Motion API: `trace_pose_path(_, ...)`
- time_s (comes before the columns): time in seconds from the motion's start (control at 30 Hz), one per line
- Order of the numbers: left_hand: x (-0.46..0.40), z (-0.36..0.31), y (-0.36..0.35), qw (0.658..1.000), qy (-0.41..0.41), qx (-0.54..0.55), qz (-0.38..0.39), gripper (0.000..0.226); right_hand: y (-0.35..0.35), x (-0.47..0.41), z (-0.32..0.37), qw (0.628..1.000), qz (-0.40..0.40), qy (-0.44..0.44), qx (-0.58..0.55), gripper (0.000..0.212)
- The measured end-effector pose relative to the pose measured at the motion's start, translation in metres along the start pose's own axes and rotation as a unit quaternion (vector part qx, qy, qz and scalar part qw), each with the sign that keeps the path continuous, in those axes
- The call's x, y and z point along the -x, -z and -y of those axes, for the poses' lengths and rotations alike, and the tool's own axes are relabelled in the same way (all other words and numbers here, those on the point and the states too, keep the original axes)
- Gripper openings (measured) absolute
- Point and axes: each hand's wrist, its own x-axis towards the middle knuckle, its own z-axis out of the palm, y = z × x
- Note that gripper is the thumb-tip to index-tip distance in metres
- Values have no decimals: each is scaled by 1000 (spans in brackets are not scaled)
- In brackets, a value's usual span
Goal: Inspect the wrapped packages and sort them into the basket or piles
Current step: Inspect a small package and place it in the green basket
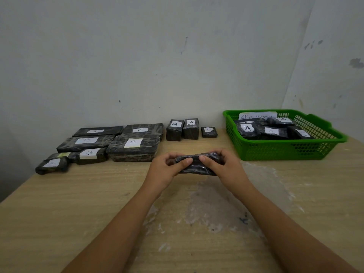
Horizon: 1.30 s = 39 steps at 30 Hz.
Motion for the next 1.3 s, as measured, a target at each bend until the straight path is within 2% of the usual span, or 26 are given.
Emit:
trace_pose_path(0.07,-2,0,1,1000,1,-9,-5,27,0,1,0,1000,20,-7,-13,40)
trace_pose_path(0.2,-2,1,1,1000,2,-5,-6,26,0,-2,-3,999,14,-13,-35,35)
trace_pose_path(0.4,0,1,2,999,8,-6,51,41,4,-8,-8,1000,-8,-10,-7,30)
trace_pose_path(0.57,-3,4,2,999,10,-6,33,34,7,-6,-3,1000,14,-15,-10,34)
trace_pose_path(0.7,-5,6,4,999,22,-7,24,27,8,-3,0,998,52,-5,-22,52)
trace_pose_path(0.8,-7,5,9,998,52,18,34,34,11,-2,0,997,77,16,-19,68)
trace_pose_path(0.93,-4,3,9,995,67,49,47,56,17,-3,4,997,73,16,-12,66)
trace_pose_path(1.03,-3,0,7,994,63,67,52,61,17,-4,8,998,45,7,-48,60)
trace_pose_path(1.17,-1,-2,6,994,48,62,72,56,16,-6,7,998,20,-17,-65,52)
trace_pose_path(1.3,1,-1,4,996,52,41,65,50,18,-6,5,1000,22,-19,-10,54)
